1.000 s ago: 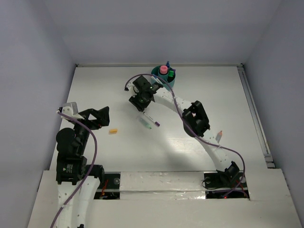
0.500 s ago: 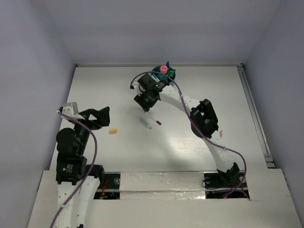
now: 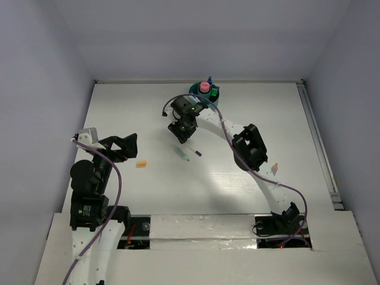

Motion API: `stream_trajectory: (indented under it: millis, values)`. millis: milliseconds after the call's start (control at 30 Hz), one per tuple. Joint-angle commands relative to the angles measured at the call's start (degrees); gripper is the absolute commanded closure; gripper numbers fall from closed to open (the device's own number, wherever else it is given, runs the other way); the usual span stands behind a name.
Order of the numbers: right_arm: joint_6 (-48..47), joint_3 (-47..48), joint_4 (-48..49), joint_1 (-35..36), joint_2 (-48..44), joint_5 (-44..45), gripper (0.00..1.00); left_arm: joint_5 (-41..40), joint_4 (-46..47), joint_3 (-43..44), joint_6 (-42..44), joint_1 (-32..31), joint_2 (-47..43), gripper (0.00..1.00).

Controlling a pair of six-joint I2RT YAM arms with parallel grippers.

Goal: Sort the stationery into containers
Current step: Pick up the pen from the center of the board.

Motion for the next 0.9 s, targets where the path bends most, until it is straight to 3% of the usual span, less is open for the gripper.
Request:
stream_trajectory:
  millis: [0, 133, 333, 500, 767, 867]
  values:
    - [0.4, 3.4, -3.0, -0.1, 2.3, -0.9, 0.55, 0.8, 3.1, -0.1, 0.1, -0.3, -0.8, 0.01]
    - [0.7, 2.7, -3.1, -0.1, 2.7, 0.7, 0.6, 0.8, 3.1, -0.1, 0.1, -0.3, -0.8, 0.01]
    - [0.7, 2.6, -2.9, -0.1, 3.3, 1.9, 0.98, 0.8, 3.0, -0.1, 0.1, -0.3, -0.7, 0.01]
    - [1.4, -1.1, 5.4, -0.1, -3.1, 3.1, 1.0, 0.7, 3.0, -0.1, 0.1, -0.3, -0.7, 0.01]
    - [4.7, -23.3, 44.3, -3.2, -30.0, 6.1, 1.0, 0.7, 2.8, 0.0, 0.2, -0.3, -0.4, 0.01]
    - [4.7, -27.4, 54.8, -5.5, -33.6, 7.5, 1.0, 0.8, 2.8, 0.0, 0.2, -0.3, -0.3, 0.01]
